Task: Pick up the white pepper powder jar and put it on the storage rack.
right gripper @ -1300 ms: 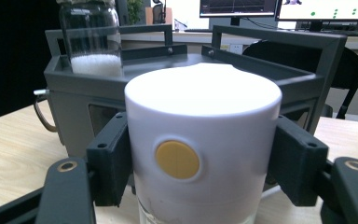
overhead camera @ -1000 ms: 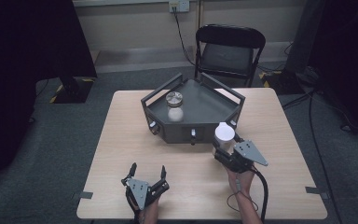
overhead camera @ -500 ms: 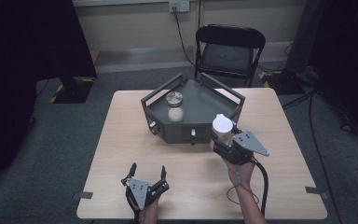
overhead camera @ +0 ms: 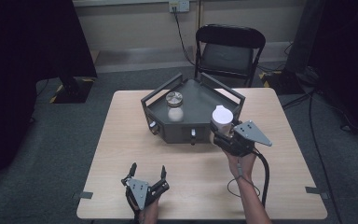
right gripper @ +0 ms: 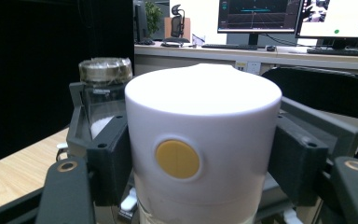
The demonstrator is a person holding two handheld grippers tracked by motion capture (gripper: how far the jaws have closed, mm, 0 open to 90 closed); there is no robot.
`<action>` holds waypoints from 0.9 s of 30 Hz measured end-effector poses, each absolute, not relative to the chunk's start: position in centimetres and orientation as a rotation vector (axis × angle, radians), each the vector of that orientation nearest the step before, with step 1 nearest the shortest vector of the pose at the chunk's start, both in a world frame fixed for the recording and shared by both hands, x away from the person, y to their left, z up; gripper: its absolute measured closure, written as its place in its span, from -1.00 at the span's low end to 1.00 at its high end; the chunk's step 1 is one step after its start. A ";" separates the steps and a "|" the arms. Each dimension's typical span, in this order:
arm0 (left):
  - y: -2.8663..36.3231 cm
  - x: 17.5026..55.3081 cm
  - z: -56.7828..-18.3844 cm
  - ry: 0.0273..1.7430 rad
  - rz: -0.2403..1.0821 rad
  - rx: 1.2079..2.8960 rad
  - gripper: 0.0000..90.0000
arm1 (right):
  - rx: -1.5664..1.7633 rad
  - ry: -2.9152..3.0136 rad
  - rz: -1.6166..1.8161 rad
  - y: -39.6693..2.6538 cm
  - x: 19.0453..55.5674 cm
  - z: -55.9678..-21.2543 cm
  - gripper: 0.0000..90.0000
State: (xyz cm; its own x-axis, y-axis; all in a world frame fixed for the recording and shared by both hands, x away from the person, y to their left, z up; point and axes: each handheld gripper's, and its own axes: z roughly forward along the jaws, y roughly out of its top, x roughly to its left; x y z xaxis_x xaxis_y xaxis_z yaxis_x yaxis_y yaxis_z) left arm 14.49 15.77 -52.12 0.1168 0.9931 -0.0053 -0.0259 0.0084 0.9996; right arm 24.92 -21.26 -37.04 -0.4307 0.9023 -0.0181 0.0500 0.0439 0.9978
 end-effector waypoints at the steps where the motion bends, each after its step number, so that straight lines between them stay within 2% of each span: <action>1: 15.8 14.5 -52.1 1.107 1.130 1.237 -0.98 | 0.982 1.591 1.475 -21.2 25.0 -36.8 -0.33; 27: 15.8 14.5 -52.1 1.107 1.130 1.237 -0.98 | 0.956 1.578 1.441 -18.5 29.0 -34.1 -0.33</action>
State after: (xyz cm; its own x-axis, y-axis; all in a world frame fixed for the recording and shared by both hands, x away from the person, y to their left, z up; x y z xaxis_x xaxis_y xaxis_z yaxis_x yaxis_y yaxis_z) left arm 14.48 15.77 -52.14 0.1166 0.9932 -0.0058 -0.0264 0.0090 0.9996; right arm 29.01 -18.51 -34.08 -0.4133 0.9088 -0.0575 0.0250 0.0745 0.9969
